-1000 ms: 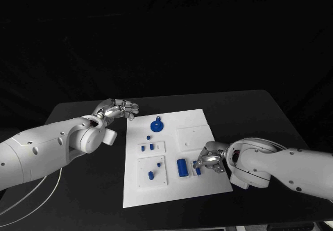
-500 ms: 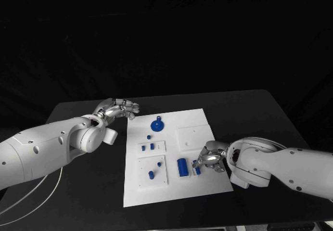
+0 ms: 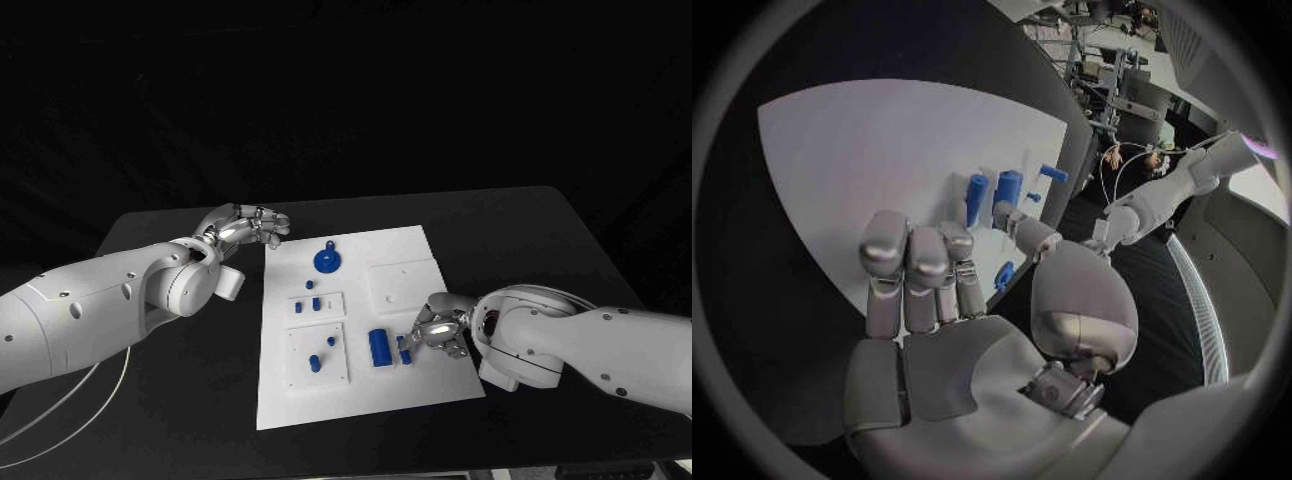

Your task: Assemble the parts on the task board

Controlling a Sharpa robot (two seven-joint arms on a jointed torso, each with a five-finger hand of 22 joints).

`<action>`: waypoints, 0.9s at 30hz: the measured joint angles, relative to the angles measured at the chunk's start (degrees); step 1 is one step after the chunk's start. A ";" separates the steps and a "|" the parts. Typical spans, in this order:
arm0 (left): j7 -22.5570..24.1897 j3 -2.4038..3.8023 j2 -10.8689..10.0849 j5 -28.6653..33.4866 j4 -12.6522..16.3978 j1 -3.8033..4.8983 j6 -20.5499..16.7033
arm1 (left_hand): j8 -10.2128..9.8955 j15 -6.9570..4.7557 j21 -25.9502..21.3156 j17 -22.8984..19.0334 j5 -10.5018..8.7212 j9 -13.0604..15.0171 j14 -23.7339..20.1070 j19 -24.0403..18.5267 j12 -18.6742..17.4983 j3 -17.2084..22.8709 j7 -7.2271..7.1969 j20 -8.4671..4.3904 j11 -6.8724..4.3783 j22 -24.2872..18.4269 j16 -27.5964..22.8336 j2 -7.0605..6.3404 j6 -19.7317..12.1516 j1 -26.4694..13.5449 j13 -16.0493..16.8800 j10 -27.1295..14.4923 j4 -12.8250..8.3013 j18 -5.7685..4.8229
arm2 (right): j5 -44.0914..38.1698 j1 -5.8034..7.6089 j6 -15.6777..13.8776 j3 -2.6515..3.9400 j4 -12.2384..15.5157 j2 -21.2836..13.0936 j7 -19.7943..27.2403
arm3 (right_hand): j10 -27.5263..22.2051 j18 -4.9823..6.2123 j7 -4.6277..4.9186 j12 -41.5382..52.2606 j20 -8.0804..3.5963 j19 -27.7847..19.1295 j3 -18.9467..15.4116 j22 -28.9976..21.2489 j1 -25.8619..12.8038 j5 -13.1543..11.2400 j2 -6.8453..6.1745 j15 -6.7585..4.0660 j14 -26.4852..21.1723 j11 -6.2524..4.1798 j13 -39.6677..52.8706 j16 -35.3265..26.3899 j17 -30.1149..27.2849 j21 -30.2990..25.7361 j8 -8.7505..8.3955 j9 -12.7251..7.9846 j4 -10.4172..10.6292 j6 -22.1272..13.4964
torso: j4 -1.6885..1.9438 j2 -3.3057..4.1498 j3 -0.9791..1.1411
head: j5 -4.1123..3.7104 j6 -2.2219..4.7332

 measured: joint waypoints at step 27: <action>-0.02 0.00 -0.11 0.00 -0.02 0.00 0.02 | 0.00 0.00 0.00 0.11 0.00 -0.05 0.00 0.00 0.00 0.00 0.01 0.00 0.00 0.09 0.00 0.00 0.01 0.00 0.01 0.00 0.00 -0.11 | -0.66 -0.04 4.11 -0.03 0.75 -2.22 0.89 | -0.22 0.01 -0.05 0.00 -0.32 -0.33 -3.72 -0.01 3.25 0.00 -2.77 -0.17 -0.10 -0.22 0.08 0.00 -0.05 0.00 -0.16 0.15 -1.51 -0.05 | -0.03 0.01 0.03 | 0.07 0.11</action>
